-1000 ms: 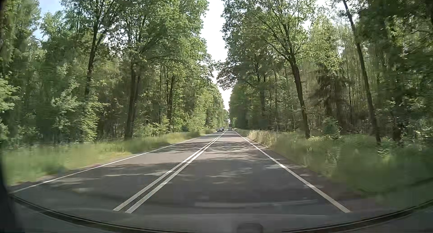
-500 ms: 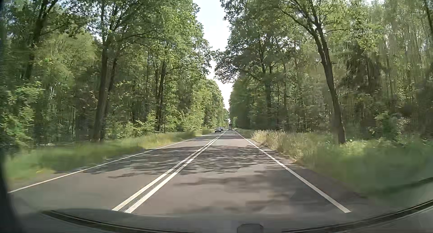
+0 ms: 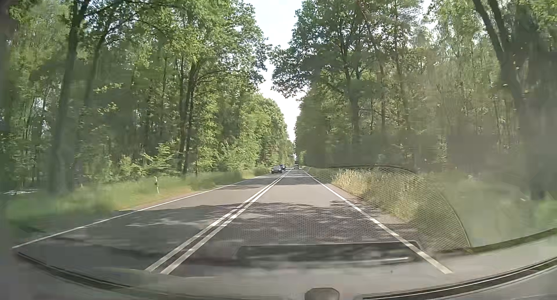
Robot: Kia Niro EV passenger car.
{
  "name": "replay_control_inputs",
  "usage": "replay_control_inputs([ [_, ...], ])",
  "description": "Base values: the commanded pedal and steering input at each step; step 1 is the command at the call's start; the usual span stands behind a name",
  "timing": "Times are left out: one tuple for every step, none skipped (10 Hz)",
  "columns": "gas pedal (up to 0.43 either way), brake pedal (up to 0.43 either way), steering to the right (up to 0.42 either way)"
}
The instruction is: Follow the waypoints while adhering to traffic rules and regulations
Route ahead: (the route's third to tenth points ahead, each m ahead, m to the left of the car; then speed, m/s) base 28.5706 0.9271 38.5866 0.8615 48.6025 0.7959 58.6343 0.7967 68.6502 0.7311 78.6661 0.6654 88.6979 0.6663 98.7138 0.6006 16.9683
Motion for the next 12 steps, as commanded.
replay_control_inputs([
  [0.098, 0.03, -0.001],
  [0.098, 0.037, 0.0],
  [0.098, 0.03, 0.0],
  [0.098, 0.03, -0.001],
  [0.11, 0.03, 0.0],
  [0.11, 0.037, 0.0],
  [0.11, 0.03, 0.0],
  [0.118, 0.03, 0.0],
  [0.118, 0.03, 0.0],
  [0.118, 0.03, 0.0],
  [0.13, 0.037, 0.0],
  [0.13, 0.03, 0.0],
])
